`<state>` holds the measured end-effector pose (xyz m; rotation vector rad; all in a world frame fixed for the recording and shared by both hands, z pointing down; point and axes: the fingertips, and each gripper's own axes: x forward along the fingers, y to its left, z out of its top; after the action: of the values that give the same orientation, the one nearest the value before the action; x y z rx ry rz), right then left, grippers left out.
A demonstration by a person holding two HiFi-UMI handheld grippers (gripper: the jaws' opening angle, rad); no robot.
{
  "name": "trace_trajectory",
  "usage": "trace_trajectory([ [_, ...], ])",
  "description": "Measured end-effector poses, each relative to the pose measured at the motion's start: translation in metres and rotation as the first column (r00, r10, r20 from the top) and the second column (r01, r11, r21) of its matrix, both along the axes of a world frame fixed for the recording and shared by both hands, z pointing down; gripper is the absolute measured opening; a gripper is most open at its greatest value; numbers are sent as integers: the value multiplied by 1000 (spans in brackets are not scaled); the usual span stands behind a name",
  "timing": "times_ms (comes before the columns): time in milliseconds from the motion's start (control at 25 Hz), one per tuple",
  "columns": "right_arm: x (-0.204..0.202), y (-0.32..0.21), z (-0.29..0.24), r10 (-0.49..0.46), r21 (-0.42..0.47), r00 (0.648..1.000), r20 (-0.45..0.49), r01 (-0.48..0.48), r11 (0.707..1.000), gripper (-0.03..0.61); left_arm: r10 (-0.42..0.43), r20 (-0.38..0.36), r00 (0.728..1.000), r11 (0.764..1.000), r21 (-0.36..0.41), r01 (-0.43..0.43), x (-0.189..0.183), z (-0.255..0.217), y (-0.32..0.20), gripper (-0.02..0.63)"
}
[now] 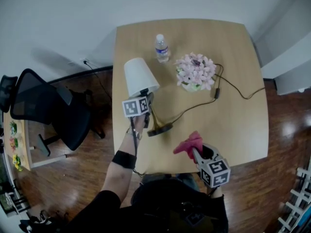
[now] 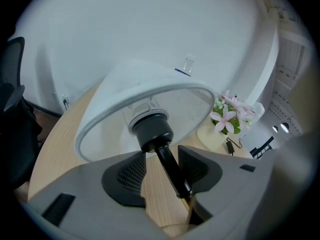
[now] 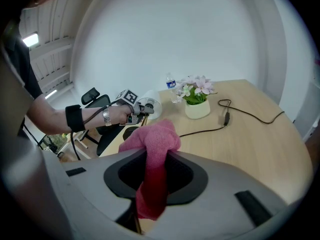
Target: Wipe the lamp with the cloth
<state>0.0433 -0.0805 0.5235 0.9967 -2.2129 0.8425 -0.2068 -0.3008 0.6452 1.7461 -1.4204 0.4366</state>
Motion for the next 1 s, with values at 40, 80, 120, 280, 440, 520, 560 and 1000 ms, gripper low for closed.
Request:
trace_trajectory([
  [40, 0, 0, 0, 1, 0, 1000, -1, -1, 1000, 94, -8, 0, 1000, 1000, -1, 8, -1, 0, 0, 205],
  [80, 0, 0, 0, 2, 1, 1000, -1, -2, 1000, 95, -18, -2, 1000, 1000, -2, 18, -2, 0, 1, 196],
  [120, 1, 0, 0, 3, 3, 1000, -1, -3, 1000, 95, -29, -5, 1000, 1000, -3, 29, -3, -1, 2, 187],
  [280, 4, 2, -1, 6, 9, 1000, 2, -6, 1000, 94, -58, -13, 998, 998, 13, 58, -2, -12, 8, 103],
  [440, 6, 6, -3, 6, 19, 1000, 10, -6, 1000, 95, -59, 1, 998, 997, 56, 59, 2, -36, 15, 81],
  [520, 7, 9, -3, 2, 26, 1000, 15, -3, 1000, 95, -64, 8, 998, 994, 84, 63, 4, -48, 19, 75],
  [560, 7, 10, -4, -1, 29, 1000, 17, 0, 1000, 95, -70, 7, 998, 993, 95, 69, 4, -53, 22, 73],
  [1000, 21, 23, -18, -22, 87, 999, 37, 19, 996, 94, -59, -5, 998, 967, 247, 59, 35, -108, 53, 69],
])
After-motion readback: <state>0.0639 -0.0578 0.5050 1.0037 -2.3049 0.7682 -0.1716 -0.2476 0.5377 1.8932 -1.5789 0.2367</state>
